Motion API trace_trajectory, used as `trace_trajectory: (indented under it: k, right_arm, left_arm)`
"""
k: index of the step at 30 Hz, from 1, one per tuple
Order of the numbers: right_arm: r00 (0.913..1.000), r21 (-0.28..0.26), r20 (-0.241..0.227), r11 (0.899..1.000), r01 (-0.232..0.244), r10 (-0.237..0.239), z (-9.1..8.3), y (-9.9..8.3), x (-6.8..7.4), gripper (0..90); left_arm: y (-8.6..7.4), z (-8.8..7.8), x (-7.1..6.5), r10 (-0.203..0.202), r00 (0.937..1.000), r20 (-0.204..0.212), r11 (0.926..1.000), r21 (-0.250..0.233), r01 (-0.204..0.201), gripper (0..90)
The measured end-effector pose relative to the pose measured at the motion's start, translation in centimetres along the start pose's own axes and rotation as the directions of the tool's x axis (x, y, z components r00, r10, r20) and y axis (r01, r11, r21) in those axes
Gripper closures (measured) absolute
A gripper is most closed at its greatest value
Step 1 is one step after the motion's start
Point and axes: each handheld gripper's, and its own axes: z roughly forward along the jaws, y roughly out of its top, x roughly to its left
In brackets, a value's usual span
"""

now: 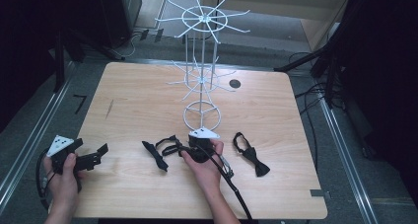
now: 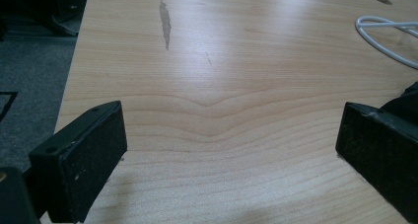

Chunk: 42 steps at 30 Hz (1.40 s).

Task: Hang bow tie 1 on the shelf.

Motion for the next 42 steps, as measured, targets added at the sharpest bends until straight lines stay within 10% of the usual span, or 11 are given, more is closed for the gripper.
trace_trajectory:
  k: [42]
  right_arm:
    - [0.9959, 0.04, 0.021, 0.995, 0.087, -0.087, -0.1, -0.3, 0.4, 90.0]
  left_arm:
    - [0.0, 0.0, 0.0, -0.001, 1.0, 0.002, 1.0, 0.0, 0.001, 0.0]
